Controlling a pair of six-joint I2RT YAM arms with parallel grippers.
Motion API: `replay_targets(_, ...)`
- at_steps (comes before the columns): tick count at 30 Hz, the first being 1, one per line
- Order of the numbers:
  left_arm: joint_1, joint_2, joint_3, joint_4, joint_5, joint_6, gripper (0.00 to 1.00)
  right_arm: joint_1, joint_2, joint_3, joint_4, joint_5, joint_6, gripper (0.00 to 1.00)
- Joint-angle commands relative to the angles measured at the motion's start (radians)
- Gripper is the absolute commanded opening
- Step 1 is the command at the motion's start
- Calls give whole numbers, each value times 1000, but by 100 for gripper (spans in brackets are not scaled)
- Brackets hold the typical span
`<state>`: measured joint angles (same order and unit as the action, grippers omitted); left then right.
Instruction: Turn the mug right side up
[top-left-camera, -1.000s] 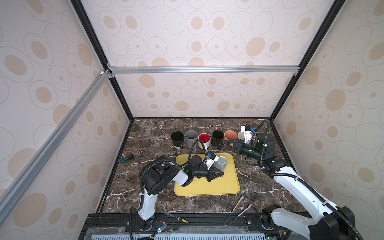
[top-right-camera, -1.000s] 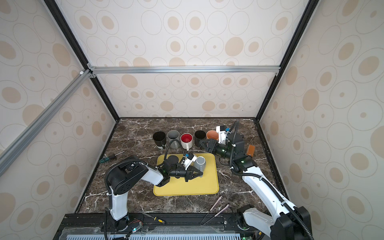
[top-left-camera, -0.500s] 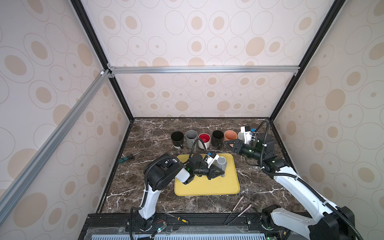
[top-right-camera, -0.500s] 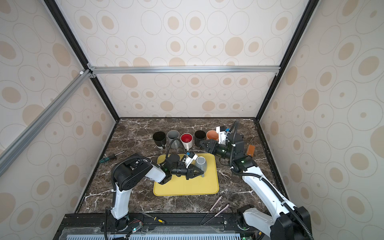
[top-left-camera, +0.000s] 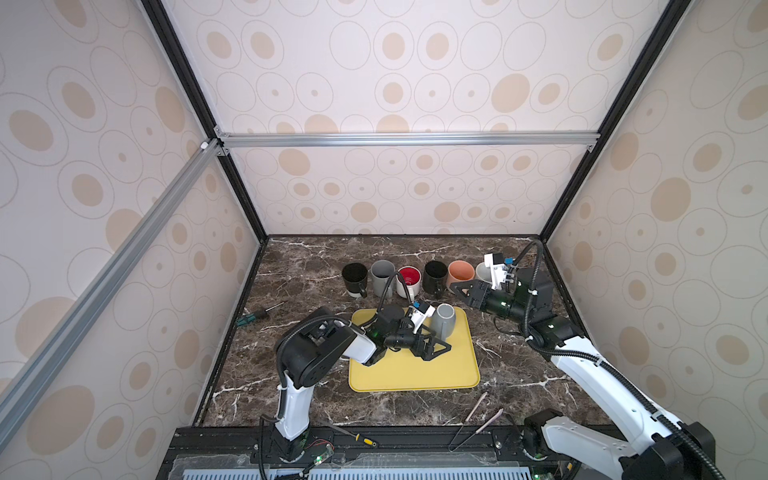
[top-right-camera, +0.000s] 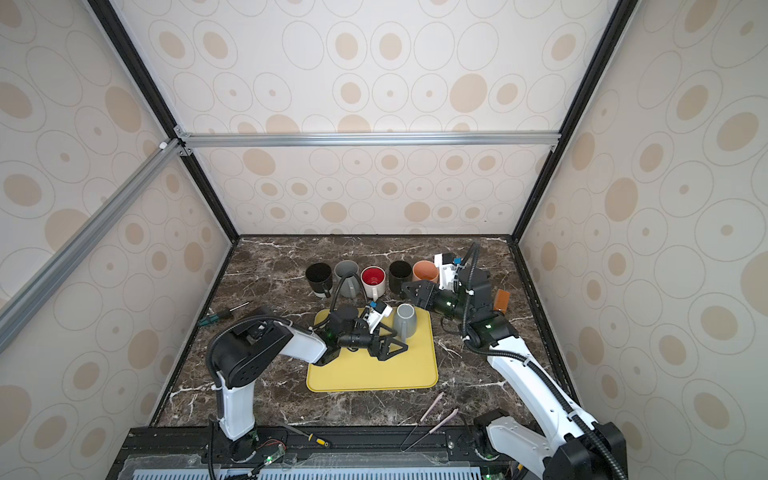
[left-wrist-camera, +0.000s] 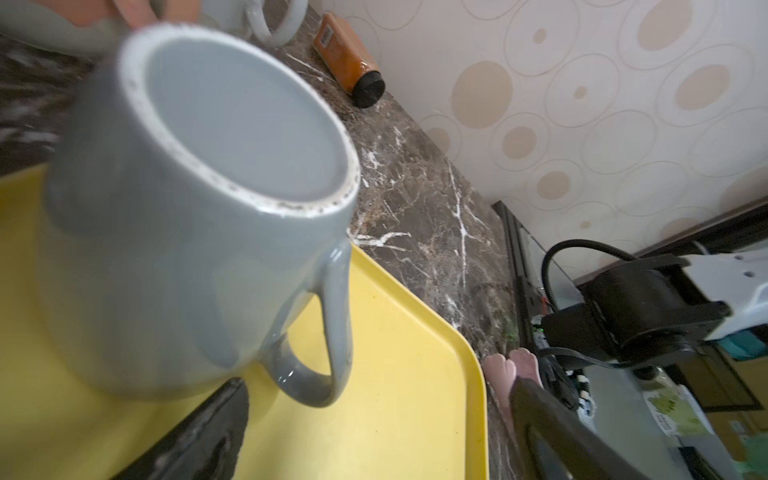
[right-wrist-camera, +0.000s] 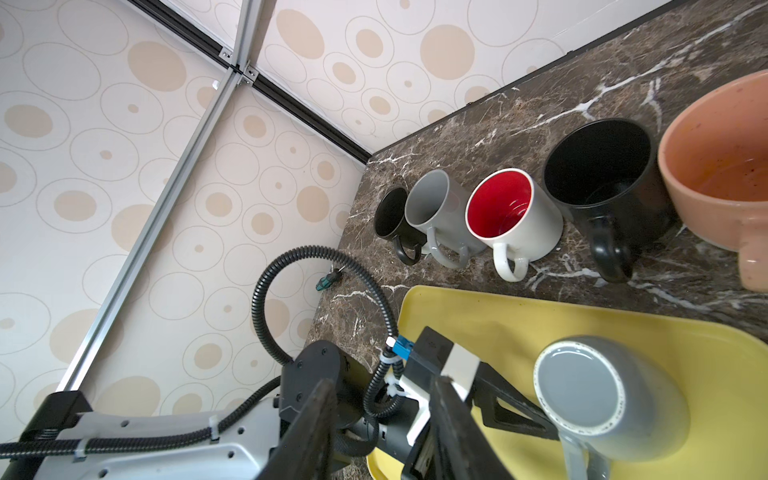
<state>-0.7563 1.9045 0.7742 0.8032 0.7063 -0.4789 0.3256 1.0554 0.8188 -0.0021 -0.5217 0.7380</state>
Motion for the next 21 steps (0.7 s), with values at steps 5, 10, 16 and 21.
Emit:
replay_targets(5,-26,-232,50,-512,-555,156,100,-5,-20,21,-44,28,-28,40)
replay_targets(10,-67,-270,183,-747,-807,110,100,-11,4,125,-270,229,-97,41)
replay_targets(16,-172,-144,557,-1202,-959,47,100,-25,47,193,-406,403,-148,42)
replay_targets(21,-231,-73,688,-1340,-1015,-20,100,-35,43,187,-408,411,-159,42)
